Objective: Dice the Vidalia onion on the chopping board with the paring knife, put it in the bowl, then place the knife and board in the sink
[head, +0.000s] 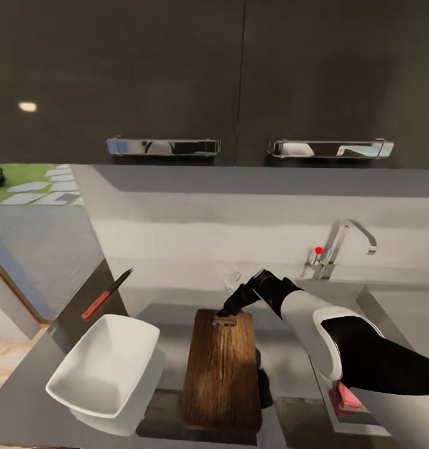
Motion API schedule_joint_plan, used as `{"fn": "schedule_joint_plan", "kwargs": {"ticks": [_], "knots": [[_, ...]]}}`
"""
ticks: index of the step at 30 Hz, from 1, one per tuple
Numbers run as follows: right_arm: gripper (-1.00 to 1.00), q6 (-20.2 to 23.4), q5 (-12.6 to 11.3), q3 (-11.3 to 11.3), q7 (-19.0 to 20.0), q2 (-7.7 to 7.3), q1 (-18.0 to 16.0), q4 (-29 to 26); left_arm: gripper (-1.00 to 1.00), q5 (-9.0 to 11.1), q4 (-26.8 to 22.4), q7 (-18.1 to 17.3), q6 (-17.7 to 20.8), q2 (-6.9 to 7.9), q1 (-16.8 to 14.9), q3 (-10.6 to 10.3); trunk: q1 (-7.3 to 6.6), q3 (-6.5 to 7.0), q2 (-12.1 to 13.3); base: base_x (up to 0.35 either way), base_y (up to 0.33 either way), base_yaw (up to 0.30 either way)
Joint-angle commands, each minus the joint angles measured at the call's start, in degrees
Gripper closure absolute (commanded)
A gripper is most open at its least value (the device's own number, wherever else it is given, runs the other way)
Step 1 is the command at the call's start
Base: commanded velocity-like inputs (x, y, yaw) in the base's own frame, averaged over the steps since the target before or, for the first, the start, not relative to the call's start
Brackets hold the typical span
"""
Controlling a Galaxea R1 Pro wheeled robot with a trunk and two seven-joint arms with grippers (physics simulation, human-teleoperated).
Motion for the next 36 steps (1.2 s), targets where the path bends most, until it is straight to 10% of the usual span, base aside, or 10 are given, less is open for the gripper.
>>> {"fn": "schedule_joint_plan", "kwargs": {"ticks": [1,36], "knots": [[-1.0,0.4,0.2,2.2,0.3,0.0,0.0,0.0,-1.0,0.1,0.1,-0.2,-0.3,0.02,0.0,0.3,0.01,-0.1,-0.1,-0.078,0.0,0.0],[-1.0,0.5,0.3,2.0,0.5,0.0,0.1,-1.1,-1.0,0.0,0.1,-0.2,-0.4,0.02,0.0,0.3,0.01,-0.1,-0.1,-0.003,0.0,0.0]]}}
